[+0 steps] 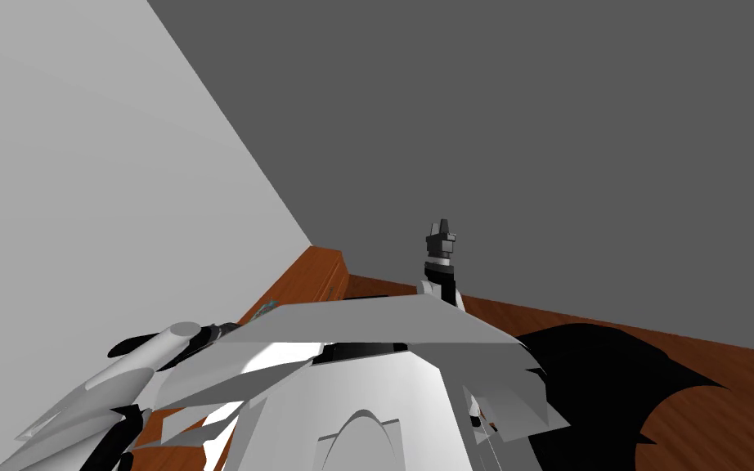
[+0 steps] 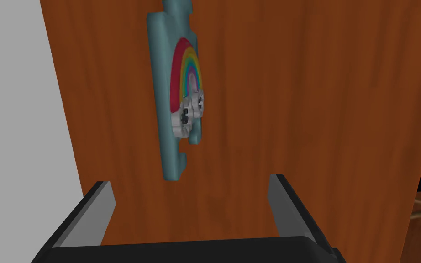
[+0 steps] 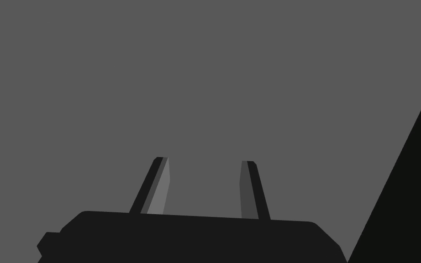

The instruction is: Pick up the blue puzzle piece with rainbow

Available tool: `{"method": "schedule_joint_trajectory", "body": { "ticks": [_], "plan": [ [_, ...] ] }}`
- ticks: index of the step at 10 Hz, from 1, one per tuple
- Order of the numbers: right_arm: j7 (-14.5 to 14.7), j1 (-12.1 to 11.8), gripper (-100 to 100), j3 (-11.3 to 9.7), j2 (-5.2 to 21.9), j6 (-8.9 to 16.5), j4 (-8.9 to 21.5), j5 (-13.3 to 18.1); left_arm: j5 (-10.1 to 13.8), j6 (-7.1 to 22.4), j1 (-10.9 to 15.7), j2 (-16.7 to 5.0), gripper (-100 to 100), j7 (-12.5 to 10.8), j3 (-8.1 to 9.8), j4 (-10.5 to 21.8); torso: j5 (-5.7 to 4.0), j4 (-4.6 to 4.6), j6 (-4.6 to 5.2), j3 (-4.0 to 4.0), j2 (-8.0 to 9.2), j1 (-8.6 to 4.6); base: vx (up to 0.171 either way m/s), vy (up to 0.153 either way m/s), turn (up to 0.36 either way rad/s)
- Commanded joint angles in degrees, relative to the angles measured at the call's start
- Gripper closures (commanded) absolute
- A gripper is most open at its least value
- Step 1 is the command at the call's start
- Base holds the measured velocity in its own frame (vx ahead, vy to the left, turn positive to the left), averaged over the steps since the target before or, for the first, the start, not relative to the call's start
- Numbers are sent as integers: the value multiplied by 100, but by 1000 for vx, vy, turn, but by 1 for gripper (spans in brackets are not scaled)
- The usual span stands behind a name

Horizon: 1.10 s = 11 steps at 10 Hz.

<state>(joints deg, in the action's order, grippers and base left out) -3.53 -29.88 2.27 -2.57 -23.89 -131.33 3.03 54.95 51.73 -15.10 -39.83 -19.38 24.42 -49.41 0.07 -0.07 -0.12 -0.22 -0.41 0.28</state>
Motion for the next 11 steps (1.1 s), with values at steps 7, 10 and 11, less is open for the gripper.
{"method": "schedule_joint_trajectory", "body": {
  "ticks": [7,10,11],
  "plan": [
    [0,-1,0,0,0,0,0,0,94,297,192,-50,0,-82,35,547,-2,0,-6,2,4,-12,15,33,-107],
    [0,-1,0,0,0,0,0,0,-75,278,226,19,-100,464,564,905,-5,-3,-5,-6,-11,-22,57,0,29],
    [0,-2,0,0,0,0,0,0,-75,278,226,19,-100,553,596,905,-4,-4,-6,-10,-16,-20,62,-1,20]
  ]
}}
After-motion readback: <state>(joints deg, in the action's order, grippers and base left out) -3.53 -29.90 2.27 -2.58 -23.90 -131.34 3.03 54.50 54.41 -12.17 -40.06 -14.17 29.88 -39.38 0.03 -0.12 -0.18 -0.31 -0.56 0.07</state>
